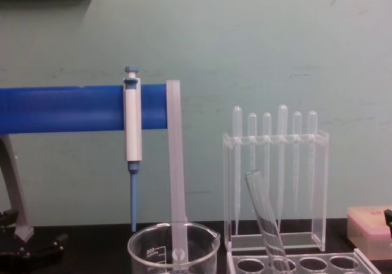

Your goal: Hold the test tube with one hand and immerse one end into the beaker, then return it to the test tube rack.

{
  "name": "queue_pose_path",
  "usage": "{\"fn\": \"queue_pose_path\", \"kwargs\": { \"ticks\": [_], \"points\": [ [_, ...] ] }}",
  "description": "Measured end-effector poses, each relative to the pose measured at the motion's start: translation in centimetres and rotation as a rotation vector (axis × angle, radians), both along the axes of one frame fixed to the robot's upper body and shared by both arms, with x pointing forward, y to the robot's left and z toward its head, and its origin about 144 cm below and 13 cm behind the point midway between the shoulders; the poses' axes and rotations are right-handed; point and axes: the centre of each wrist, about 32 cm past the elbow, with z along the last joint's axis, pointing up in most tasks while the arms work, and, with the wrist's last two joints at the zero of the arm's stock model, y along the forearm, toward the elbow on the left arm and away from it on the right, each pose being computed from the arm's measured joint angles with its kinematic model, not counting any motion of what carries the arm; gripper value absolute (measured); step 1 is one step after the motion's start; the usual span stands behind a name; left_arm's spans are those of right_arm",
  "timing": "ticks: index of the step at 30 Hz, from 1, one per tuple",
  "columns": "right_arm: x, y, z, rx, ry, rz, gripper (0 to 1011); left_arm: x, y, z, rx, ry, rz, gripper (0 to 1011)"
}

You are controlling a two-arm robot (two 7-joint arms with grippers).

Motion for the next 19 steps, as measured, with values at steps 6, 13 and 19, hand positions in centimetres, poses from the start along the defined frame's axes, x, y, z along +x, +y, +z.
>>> {"fn": "queue_pose_path", "kwargs": {
  "ticks": [6, 13, 19],
  "points": [
    [0.0, 0.0, 0.0, 0.0, 0.0, 0.0, 1002, 0.0, 0.0, 0.0, 0.0, 0.0, 0.0, 1000],
    [0.0, 0.0, 0.0, 0.0, 0.0, 0.0, 1002, 0.0, 0.0, 0.0, 0.0, 0.0, 0.0, 1000],
    [0.0, 0.0, 0.0, 0.0, 0.0, 0.0, 1002, 0.0, 0.0, 0.0, 0.0, 0.0, 0.0, 1000]
  ]
}}
